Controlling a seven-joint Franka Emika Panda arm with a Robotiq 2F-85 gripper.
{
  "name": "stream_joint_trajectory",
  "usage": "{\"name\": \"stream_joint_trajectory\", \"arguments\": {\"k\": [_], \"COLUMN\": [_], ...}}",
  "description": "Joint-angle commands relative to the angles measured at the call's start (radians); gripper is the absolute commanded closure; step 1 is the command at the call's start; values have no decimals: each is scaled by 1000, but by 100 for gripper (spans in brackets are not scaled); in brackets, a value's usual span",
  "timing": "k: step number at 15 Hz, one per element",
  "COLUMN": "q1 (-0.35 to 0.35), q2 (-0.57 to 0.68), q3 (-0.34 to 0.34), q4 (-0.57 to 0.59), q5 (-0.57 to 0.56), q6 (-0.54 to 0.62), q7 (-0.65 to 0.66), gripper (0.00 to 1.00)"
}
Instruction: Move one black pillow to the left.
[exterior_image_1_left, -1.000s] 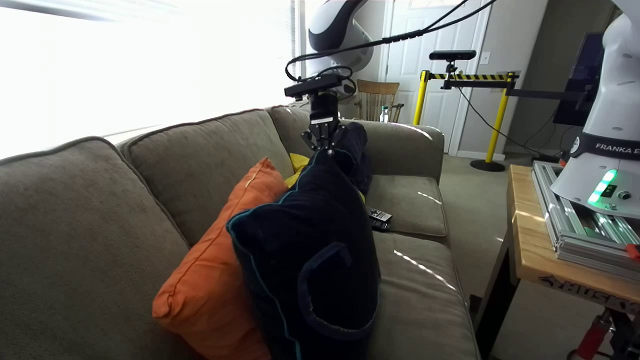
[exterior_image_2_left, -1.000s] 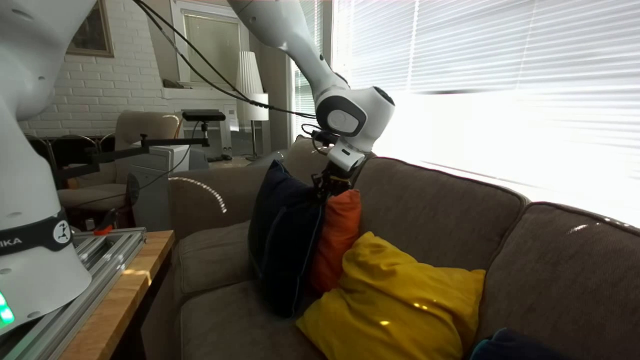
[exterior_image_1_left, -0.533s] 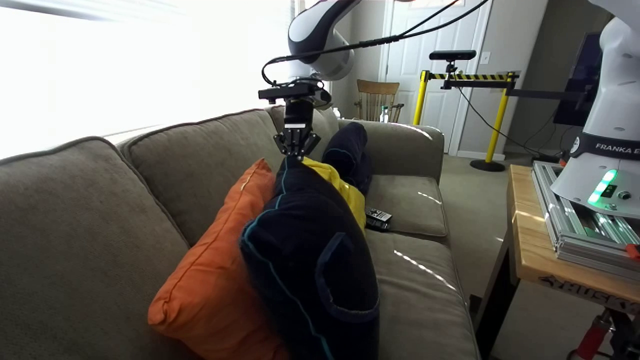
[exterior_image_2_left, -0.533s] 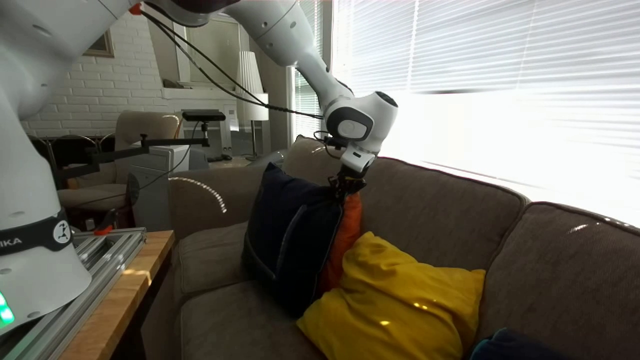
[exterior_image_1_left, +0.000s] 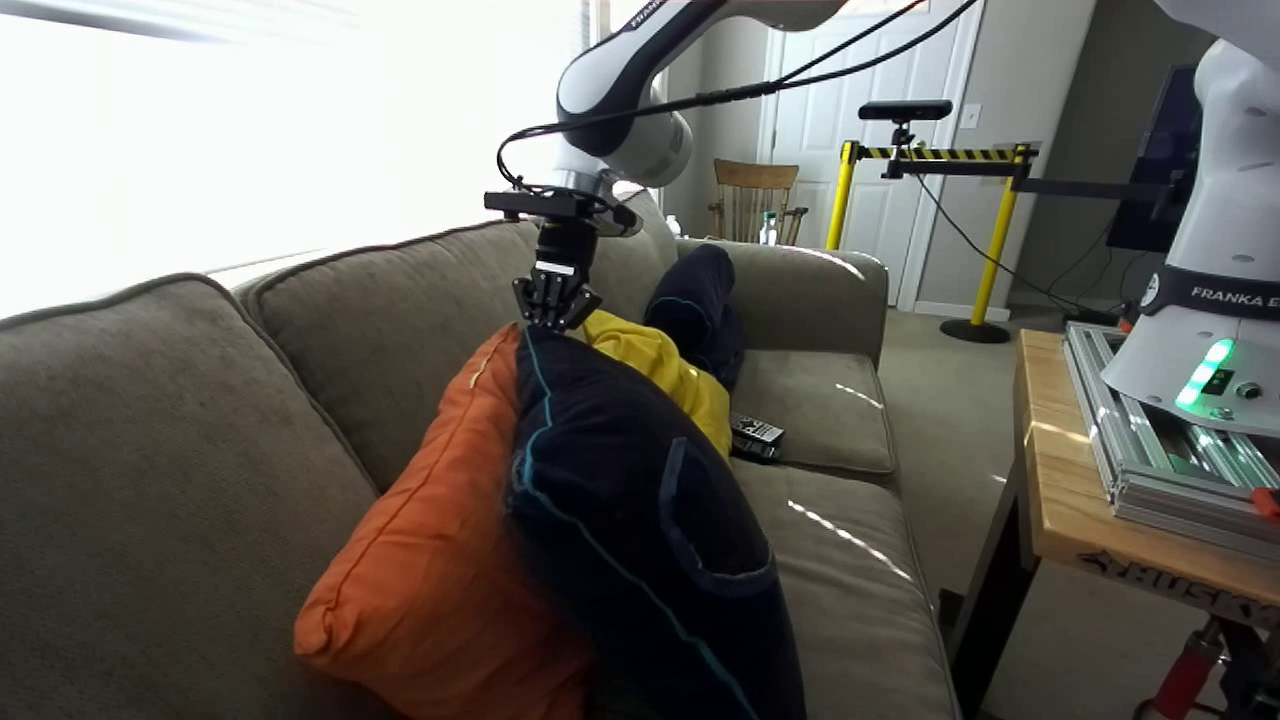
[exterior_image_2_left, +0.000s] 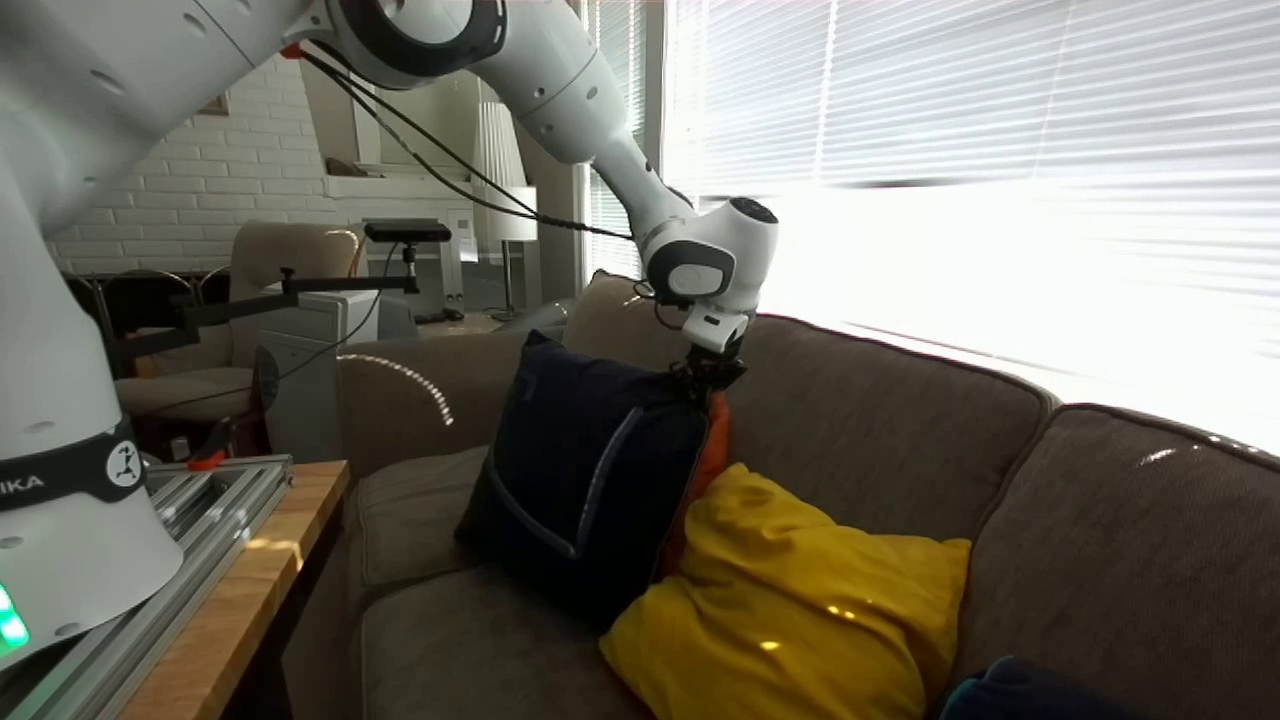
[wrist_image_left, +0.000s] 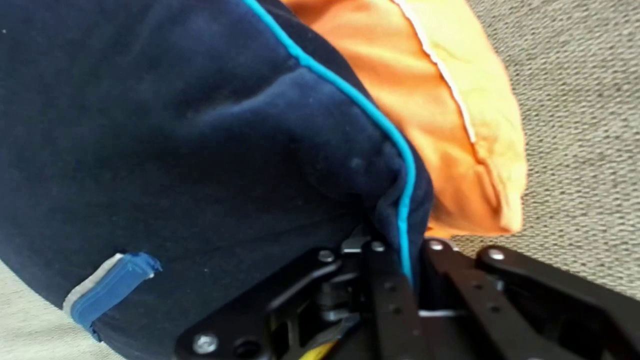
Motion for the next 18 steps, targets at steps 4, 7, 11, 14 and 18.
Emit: {"name": "stream_joint_trajectory", "arguments": {"k": [4, 7, 11, 14, 18], "q1": [13, 4, -11, -39, -92], "q2": [23, -6, -115, -230, -362], "q3": [4, 10, 3, -15, -62], "q4": [18, -11, -109, -203, -280], "q5": [-19, -10, -7, -21, -108], "q6": [112, 150, 190, 156, 13], "q7": [38, 32, 29, 19, -63], "gripper": [47, 26, 1, 0, 0]}}
